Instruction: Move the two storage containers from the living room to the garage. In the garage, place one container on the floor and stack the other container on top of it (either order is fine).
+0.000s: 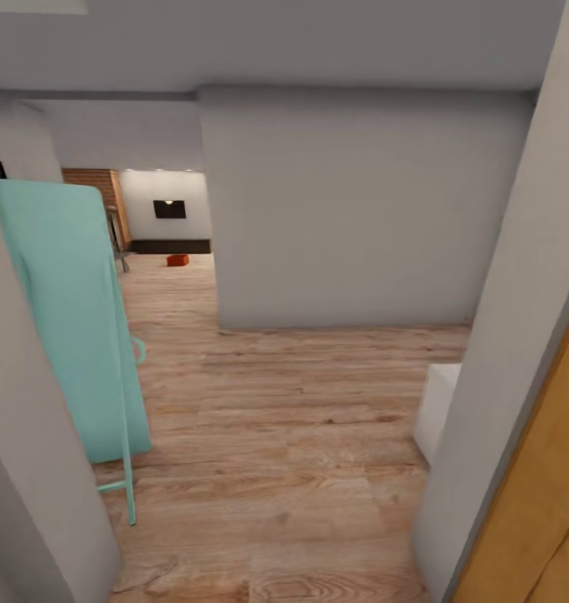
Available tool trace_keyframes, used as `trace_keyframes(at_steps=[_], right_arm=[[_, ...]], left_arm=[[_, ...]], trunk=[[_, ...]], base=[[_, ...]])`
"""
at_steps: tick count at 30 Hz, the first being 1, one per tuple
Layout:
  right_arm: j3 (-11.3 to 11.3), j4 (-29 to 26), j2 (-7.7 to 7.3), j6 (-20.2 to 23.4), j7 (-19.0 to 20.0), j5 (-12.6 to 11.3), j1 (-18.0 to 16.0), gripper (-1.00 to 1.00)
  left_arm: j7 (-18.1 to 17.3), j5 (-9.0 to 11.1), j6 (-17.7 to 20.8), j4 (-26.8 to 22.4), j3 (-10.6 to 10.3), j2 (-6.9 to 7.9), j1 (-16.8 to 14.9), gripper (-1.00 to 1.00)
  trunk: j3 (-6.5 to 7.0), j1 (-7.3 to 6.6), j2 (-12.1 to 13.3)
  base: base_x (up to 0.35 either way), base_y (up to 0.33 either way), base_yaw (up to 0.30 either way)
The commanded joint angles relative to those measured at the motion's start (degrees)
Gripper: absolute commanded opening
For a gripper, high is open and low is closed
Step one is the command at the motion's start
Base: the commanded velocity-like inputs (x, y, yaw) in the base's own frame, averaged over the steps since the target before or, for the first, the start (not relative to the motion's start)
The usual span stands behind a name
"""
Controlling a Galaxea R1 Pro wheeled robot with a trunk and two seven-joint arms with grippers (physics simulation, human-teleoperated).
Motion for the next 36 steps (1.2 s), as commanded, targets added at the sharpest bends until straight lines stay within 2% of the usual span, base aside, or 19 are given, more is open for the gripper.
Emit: trace_keyframes(at_steps=[1, 36], right_arm=[[0.36, 0.20, 0.01, -0.34, 0.35, -0.61, -0.08, 1.00], [0.36, 0.16, 0.01, -0.34, 0.35, -0.49, -0.08, 1.00]], left_arm=[[0.01, 0.56, -0.12, -0.01, -0.01, -0.01, -0.01, 1.00], [0.01, 0.56, -0.20, -0.01, -0.01, -0.01, -0.01, 1.00]], trunk=[[-0.05, 0.03, -0.03], [-0.05, 0.03, -0.03]], base=[[0.322, 0.000, 0.000], [0.322, 0.000, 0.000]])
